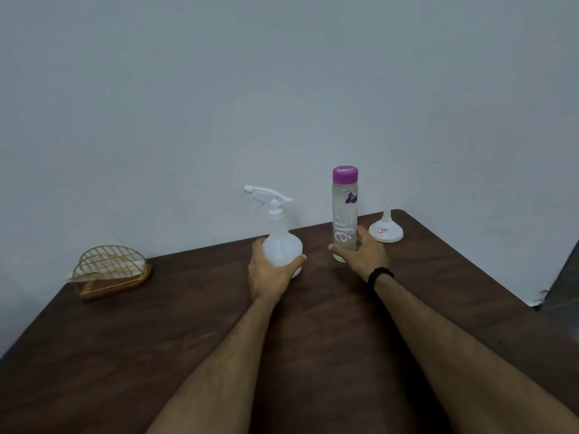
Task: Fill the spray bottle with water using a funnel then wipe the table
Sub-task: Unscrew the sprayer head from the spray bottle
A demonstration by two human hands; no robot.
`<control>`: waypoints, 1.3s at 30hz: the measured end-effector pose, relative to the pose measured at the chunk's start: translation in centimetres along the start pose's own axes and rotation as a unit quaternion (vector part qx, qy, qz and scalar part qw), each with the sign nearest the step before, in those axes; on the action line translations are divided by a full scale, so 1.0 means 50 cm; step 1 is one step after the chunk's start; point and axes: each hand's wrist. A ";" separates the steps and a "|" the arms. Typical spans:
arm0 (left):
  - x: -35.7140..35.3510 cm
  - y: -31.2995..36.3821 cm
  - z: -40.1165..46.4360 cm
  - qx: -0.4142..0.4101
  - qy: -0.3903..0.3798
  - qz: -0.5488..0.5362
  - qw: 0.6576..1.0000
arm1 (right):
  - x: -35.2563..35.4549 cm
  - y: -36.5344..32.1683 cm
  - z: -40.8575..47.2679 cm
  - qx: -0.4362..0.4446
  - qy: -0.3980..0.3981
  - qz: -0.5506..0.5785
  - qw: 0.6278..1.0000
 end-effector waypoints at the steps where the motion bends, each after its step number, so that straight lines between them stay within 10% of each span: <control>1: 0.014 -0.007 -0.011 0.002 0.000 0.001 1.000 | 0.002 -0.005 -0.012 -0.001 -0.001 -0.001 1.000; 30: 0.239 -0.118 -0.239 0.019 0.054 -0.010 0.998 | -0.006 -0.161 -0.309 0.016 -0.047 0.037 0.998; 36: 0.236 -0.113 -0.231 0.026 0.050 -0.061 0.997 | -0.041 -0.220 -0.370 0.102 0.218 -0.034 0.970; 39: 0.240 -0.117 -0.236 -0.006 0.038 -0.070 0.997 | -0.097 -0.266 -0.410 0.197 0.164 0.010 0.967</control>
Point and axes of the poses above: each hand's wrist, its own z-axis towards the middle knuckle, its own x-axis out of the back of the hand, y = z × x, and after that the axes turned 13 degrees about x, right-handed
